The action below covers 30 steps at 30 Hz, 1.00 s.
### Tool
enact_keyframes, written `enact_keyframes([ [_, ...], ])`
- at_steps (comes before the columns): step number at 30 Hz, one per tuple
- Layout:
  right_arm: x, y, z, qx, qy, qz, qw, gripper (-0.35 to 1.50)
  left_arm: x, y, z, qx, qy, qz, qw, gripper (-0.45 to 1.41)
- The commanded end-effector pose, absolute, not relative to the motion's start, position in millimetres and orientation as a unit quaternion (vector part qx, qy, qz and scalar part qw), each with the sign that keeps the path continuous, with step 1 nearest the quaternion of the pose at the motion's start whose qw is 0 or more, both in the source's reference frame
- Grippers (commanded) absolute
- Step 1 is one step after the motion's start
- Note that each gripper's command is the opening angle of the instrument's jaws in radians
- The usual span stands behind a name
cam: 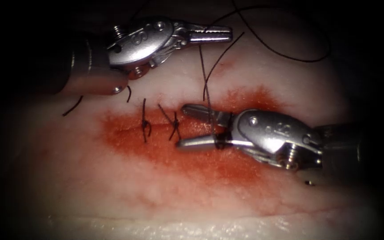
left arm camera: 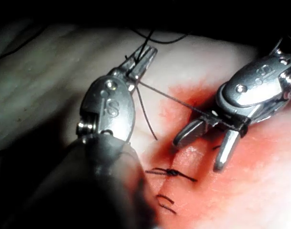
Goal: Wound Closure
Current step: Wrap suture counter-clockwise twice around right grasper
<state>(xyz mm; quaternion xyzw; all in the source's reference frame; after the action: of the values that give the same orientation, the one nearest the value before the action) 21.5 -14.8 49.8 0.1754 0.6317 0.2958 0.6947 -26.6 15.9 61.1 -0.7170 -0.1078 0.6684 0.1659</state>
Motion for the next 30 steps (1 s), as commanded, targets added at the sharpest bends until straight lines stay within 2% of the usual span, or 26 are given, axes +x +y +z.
enact_keyframes([
  [1, 22.5, -15.6, 50.2, 0.180, 0.645, 0.298, 0.680, 0.56, -27.2, 15.9, 62.4, -0.716, -0.110, 0.669, 0.167, -0.45],
  [5, 23.0, -15.7, 50.1, 0.187, 0.681, 0.304, 0.640, 0.74, -27.2, 15.0, 64.6, -0.712, -0.115, 0.673, 0.167, -0.45],
  [9, 22.8, -15.3, 50.1, 0.172, 0.713, 0.329, 0.595, 0.76, -26.8, 13.9, 65.7, -0.710, -0.120, 0.674, 0.164, -0.45],
  [20, 19.6, -14.1, 50.6, 0.098, 0.733, 0.436, 0.512, 0.62, -23.8, 10.6, 64.4, -0.717, -0.118, 0.666, 0.167, -0.45],
  [23, 18.4, -13.8, 50.7, 0.087, 0.726, 0.452, 0.511, 0.41, -23.2, 9.5, 63.8, -0.721, -0.115, 0.662, 0.170, -0.45],
  [29, 17.4, -13.2, 51.2, 0.064, 0.709, 0.482, 0.511, 0.36, -23.2, 7.4, 62.8, -0.725, -0.114, 0.658, 0.169, -0.45],
  [30, 17.4, -13.2, 51.2, 0.065, 0.705, 0.490, 0.508, 0.27, -23.3, 7.0, 62.7, -0.725, -0.114, 0.658, 0.169, -0.45],
])
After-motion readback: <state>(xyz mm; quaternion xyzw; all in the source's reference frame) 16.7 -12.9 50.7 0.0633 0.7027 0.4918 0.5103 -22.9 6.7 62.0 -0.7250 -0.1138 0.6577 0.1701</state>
